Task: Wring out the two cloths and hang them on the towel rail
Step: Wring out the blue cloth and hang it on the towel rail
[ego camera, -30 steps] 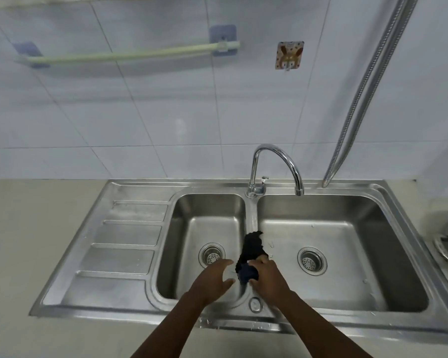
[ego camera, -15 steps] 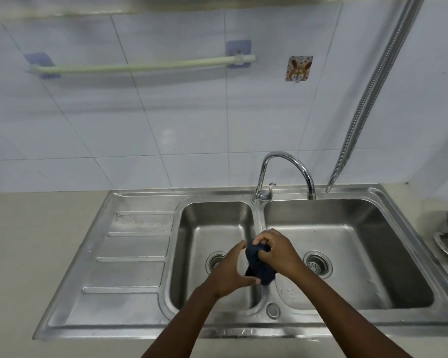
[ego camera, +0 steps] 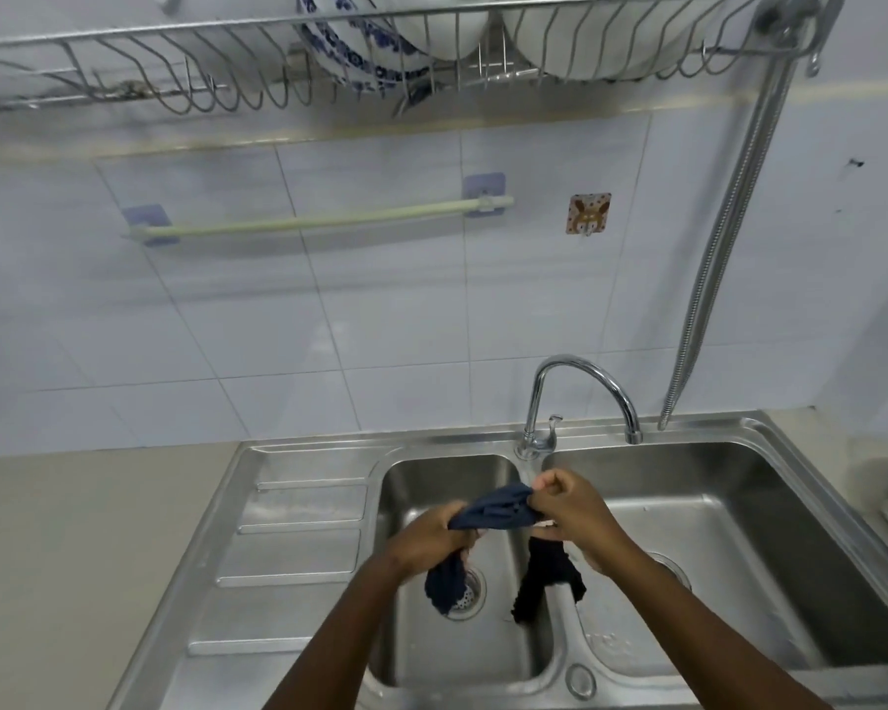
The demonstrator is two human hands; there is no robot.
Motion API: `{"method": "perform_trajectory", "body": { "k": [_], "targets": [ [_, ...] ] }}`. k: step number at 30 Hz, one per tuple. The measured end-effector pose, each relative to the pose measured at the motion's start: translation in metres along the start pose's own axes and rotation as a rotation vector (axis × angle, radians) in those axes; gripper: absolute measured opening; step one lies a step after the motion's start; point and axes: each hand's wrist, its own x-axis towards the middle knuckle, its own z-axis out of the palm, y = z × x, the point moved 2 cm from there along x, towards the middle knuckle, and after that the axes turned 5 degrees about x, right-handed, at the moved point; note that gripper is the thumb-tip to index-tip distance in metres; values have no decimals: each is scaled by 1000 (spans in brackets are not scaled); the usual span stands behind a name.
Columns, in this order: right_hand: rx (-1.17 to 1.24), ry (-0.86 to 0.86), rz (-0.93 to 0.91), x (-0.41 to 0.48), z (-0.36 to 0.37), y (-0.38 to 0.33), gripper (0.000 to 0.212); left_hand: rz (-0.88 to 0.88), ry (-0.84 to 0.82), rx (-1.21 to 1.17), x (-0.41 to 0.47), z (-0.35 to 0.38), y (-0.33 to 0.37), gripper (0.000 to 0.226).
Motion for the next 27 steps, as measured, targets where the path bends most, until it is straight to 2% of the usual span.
{"method": "perform_trajectory", "body": {
  "k": [1,3,6,7,8,9,11,12,14,15,17,21,24,27],
  "targets": [
    [-132,35,-40,2,0,1,12,-19,-27,-46,0,-4,1,16],
    [-448,40,-253,3,5,2,25,-59,-60,-122,-1,-9,9,15],
    [-795,-148,-553,-7,25,10,65,-122,-99,-148,-1,-12,26,12],
    [-900,-161,-624,-6,29,17,74,-140,-127,-166,-1,-12,29,13],
    [-959,-147,-677,-5,32,25,75,-150,-175,-207,-1,-13,32,15],
    [-952,-120,-704,-3,35,28,67,-156,-237,-281,0,-13,34,16],
    [-815,-60,-668,-2,35,24,40,-174,-370,-460,-1,-16,38,20],
    [-774,-57,-639,0,34,22,36,-186,-415,-531,-3,-18,39,25],
    [-811,-85,-690,5,33,17,31,-201,-426,-588,-6,-24,39,34],
    [-833,-117,-685,7,32,16,26,-199,-396,-557,-7,-27,38,34],
    [-933,-142,-670,7,30,11,15,-158,-286,-328,-8,-30,36,30],
    [-1126,-127,-599,18,28,11,40,-15,-77,326,-4,-27,37,32],
    [-1232,-125,-513,28,32,4,36,93,43,493,2,-19,35,26],
    [-1157,-98,-481,31,33,1,34,160,186,532,9,-14,28,23]
  ]
}}
